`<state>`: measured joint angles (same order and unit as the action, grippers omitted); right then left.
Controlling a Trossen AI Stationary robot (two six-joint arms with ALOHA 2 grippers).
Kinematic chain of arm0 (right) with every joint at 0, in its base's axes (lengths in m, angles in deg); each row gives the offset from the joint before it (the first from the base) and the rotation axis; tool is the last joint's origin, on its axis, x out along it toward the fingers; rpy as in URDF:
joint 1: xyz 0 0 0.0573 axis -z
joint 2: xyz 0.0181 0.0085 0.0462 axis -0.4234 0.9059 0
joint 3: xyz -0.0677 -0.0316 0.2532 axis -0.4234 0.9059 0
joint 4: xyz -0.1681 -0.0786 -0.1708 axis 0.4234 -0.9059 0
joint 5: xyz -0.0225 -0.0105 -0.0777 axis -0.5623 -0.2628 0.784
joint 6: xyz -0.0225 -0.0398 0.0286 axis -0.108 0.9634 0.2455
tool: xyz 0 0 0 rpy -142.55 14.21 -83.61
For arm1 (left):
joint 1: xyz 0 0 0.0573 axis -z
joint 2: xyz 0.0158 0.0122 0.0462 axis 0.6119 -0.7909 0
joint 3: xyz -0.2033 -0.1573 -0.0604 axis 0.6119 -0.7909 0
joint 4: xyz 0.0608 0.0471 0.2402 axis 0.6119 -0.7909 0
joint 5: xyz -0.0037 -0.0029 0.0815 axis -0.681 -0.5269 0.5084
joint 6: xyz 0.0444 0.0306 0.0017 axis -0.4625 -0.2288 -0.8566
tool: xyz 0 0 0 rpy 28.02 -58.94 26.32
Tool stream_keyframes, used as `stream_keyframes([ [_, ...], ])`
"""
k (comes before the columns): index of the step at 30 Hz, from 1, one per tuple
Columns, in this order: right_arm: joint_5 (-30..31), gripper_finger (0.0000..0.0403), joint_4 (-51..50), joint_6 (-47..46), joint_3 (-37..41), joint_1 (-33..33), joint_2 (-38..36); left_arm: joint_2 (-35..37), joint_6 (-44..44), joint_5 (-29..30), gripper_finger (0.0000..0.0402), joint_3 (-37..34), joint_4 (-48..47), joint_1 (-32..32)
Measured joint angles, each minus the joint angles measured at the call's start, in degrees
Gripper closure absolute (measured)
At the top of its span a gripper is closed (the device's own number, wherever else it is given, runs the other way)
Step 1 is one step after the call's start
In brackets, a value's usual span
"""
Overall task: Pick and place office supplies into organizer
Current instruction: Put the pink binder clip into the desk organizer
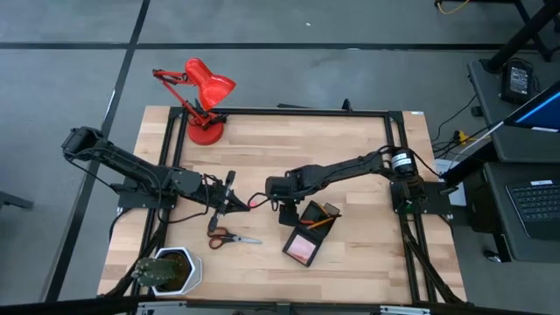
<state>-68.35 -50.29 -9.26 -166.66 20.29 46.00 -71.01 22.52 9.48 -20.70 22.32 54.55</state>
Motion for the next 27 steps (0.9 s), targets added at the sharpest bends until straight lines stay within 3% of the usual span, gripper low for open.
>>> stream_keyframes([
  [27,1.77,0.0214,0.87,-3.29,-0.14,0.81,4.75,0.0,-0.01,-0.02,0.0396,0.0,-0.42,0.02],
])
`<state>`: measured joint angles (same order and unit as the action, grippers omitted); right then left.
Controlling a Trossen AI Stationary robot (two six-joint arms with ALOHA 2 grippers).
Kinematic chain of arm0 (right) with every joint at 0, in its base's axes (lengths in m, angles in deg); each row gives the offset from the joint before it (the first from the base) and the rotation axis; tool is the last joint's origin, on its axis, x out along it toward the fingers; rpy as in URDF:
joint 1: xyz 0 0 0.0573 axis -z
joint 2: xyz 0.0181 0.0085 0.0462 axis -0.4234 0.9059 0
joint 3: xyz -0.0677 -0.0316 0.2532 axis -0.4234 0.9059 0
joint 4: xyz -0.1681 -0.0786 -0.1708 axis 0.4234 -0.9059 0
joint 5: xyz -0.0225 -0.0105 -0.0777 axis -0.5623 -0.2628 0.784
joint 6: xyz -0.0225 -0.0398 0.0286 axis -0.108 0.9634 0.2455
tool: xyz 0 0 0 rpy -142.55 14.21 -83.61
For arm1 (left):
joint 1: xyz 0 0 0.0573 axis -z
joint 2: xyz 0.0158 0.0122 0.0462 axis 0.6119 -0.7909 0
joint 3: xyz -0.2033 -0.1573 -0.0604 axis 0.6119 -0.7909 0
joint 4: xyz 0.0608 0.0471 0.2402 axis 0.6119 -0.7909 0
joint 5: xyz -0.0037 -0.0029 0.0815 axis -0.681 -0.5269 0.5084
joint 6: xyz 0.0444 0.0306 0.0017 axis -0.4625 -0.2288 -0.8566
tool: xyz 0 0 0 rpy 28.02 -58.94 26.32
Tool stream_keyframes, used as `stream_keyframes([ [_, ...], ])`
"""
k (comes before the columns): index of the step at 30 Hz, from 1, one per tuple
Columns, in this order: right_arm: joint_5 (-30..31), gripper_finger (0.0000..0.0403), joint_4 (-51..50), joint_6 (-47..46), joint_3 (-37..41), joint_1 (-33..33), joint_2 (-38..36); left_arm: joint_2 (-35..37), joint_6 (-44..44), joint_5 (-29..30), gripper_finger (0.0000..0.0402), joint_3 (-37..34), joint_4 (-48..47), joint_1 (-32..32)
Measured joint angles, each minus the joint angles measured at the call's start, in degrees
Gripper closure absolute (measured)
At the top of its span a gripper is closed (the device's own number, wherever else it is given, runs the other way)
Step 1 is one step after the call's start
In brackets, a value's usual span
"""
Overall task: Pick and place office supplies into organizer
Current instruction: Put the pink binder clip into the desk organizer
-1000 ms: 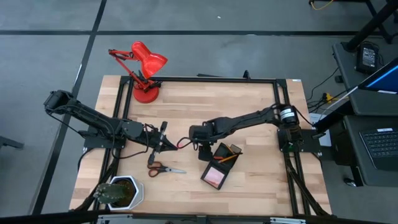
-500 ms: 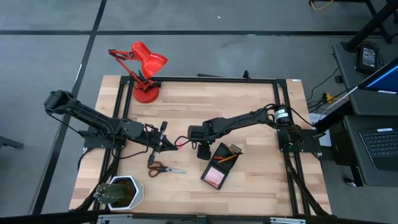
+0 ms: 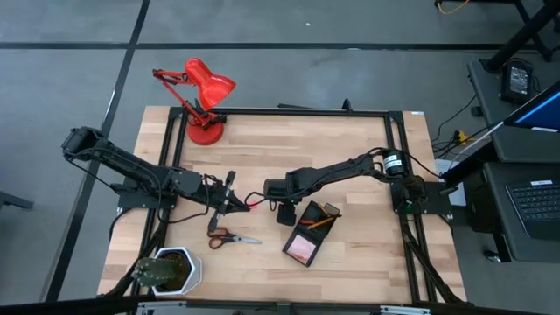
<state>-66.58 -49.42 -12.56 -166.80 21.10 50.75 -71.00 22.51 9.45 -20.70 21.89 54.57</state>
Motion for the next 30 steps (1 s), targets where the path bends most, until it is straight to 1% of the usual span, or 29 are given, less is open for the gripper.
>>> stream_keyframes([
  [6,-0.02,0.0214,-0.03,-0.52,0.0,0.0,0.05,0.0,0.01,0.0,0.0396,0.0,0.0,-0.01],
  [9,-0.03,0.0222,-0.13,-0.51,0.0,0.02,0.08,0.0,0.0,0.0,0.0396,0.0,0.0,-0.02],
  [21,0.09,0.0309,-0.81,0.9,0.0,0.09,0.13,0.0,0.02,0.0,0.0396,0.0,0.0,-0.01],
  [26,0.07,0.0334,-1.15,1.36,0.0,0.09,0.15,0.0,0.02,0.0,0.0396,0.0,0.0,0.0],
  [30,0.04,0.0342,-1.43,2.61,-0.02,0.09,0.15,0.0,0.02,0.01,0.0396,0.0,0.0,-0.01],
])
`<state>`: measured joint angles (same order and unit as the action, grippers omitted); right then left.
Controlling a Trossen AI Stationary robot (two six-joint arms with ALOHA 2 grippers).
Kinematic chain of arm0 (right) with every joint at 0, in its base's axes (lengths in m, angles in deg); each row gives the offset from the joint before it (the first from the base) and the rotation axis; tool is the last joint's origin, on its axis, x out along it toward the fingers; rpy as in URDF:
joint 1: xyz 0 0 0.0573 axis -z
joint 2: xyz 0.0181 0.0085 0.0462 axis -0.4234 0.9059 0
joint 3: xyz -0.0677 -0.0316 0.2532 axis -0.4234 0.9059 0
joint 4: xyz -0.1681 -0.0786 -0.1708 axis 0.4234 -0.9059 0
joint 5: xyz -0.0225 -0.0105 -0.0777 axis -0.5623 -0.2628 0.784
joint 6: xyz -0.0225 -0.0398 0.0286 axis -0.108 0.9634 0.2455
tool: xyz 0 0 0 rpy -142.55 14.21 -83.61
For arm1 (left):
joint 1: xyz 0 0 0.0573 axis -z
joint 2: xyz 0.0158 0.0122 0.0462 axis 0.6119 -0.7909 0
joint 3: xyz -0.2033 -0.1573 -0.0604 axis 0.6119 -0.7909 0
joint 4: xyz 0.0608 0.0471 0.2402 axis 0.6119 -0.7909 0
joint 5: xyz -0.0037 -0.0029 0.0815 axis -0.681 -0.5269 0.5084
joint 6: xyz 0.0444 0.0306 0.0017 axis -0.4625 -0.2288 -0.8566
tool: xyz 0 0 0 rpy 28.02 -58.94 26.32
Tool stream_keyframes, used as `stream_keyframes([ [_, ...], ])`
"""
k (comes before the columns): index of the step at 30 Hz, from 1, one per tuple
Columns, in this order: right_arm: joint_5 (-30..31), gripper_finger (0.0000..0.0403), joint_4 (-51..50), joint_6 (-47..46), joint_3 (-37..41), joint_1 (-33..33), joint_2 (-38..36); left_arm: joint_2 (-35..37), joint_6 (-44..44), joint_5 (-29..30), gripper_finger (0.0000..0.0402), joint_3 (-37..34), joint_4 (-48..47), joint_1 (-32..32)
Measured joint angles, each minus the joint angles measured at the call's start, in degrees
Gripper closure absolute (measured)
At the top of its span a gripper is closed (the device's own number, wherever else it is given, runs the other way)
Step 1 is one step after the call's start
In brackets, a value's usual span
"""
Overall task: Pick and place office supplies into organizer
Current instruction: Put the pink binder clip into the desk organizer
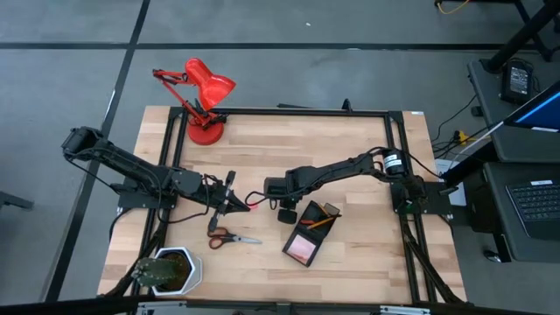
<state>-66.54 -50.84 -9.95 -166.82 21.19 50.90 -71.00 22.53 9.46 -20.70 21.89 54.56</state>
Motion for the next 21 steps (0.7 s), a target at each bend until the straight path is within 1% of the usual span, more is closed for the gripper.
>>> stream_keyframes([
  [8,-0.31,0.0338,-0.79,1.3,0.09,-0.05,-0.64,0.0,0.0,-0.01,0.0396,0.0,0.0,-0.01],
  [10,-1.17,0.0339,-3.22,1.25,0.07,-0.14,-1.33,0.0,0.0,0.0,0.0396,0.0,0.0,0.0],
  [21,-0.5,0.0337,-6.94,1.84,-4.57,-0.11,-4.83,0.0,0.0,-0.06,0.0396,0.0,-0.42,0.0],
])
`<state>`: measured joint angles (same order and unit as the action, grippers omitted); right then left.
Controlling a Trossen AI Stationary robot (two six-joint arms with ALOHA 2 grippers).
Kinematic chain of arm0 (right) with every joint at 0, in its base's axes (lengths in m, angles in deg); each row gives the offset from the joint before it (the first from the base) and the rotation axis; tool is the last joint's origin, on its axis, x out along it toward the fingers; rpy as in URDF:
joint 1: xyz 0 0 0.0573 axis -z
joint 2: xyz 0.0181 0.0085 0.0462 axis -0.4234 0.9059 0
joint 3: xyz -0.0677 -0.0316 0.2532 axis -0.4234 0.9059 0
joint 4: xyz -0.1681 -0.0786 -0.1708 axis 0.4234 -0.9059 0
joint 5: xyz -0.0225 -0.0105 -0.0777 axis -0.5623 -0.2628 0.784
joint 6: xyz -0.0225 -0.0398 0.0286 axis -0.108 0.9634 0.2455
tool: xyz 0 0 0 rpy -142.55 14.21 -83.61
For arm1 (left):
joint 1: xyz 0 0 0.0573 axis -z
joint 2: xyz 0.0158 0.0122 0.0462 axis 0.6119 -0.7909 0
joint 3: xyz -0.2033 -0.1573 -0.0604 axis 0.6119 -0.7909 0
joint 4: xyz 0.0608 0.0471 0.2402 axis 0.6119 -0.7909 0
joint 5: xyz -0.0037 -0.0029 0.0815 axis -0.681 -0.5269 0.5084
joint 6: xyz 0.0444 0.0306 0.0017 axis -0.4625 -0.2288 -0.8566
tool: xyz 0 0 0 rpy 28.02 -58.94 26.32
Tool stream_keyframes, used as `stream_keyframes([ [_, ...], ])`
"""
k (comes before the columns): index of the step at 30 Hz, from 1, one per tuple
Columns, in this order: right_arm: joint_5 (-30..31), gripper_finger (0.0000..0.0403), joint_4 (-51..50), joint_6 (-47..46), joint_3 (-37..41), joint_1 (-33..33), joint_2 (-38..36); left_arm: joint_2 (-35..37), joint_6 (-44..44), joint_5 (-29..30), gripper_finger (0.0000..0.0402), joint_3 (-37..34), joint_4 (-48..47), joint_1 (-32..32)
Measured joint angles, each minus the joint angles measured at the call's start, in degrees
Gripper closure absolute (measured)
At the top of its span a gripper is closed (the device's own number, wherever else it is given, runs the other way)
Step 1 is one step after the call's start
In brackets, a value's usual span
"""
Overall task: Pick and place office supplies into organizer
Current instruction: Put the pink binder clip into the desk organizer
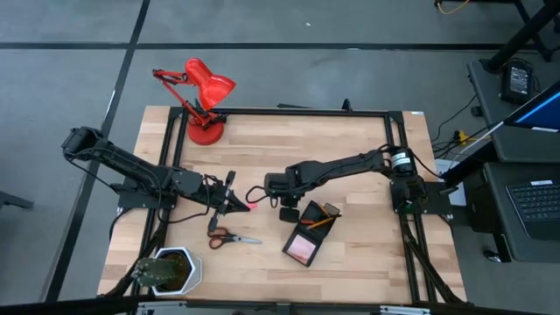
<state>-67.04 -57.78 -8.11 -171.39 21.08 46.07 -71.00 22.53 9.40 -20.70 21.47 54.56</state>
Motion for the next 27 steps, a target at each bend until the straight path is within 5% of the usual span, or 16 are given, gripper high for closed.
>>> stream_keyframes([
  [27,0.08,0.0335,-13.77,-1.17,-0.9,-4.24,-8.7,-0.02,-0.02,0.08,0.0396,0.02,-0.43,0.0],
])
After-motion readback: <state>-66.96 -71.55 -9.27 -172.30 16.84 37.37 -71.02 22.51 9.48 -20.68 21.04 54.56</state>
